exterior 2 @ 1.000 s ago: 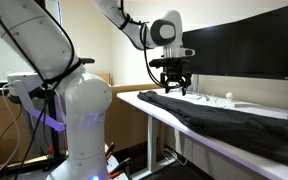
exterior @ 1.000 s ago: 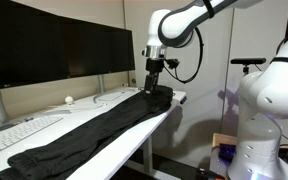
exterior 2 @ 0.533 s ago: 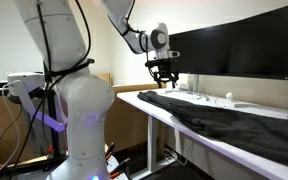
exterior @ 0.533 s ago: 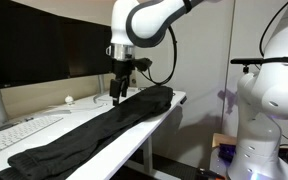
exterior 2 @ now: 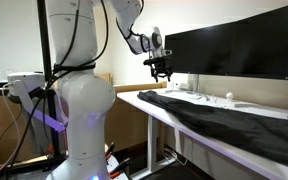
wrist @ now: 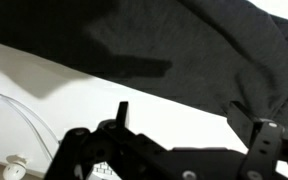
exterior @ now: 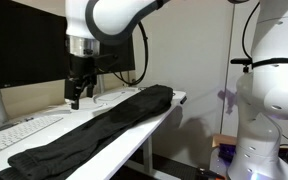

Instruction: Fold the black jean, then unfold it

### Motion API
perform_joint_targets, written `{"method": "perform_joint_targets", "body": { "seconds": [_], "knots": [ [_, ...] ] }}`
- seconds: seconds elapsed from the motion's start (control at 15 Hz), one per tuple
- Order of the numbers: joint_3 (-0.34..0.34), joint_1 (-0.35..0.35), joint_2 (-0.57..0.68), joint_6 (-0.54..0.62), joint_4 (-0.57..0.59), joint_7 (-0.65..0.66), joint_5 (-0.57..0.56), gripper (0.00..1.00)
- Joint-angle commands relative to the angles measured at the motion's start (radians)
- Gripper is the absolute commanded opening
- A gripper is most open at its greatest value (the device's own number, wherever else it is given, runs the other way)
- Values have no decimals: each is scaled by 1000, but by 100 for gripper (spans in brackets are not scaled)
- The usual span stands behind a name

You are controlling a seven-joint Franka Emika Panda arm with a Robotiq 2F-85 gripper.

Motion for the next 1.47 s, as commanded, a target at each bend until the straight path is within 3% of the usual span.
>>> {"method": "perform_joint_targets", "body": {
  "seconds": [0.0,0.4,0.73,1.13,1.4],
  "knots": [
    [20,48,98,-66,126,134,-73,100],
    [53,230,295,-134,317,466,-141,100],
    [-31,408,527,-173,529,728,-301,100],
    [-183,551,681,-330,755,811,-321,100],
    [-236,602,715,-453,872,791,-309,100]
  ]
}}
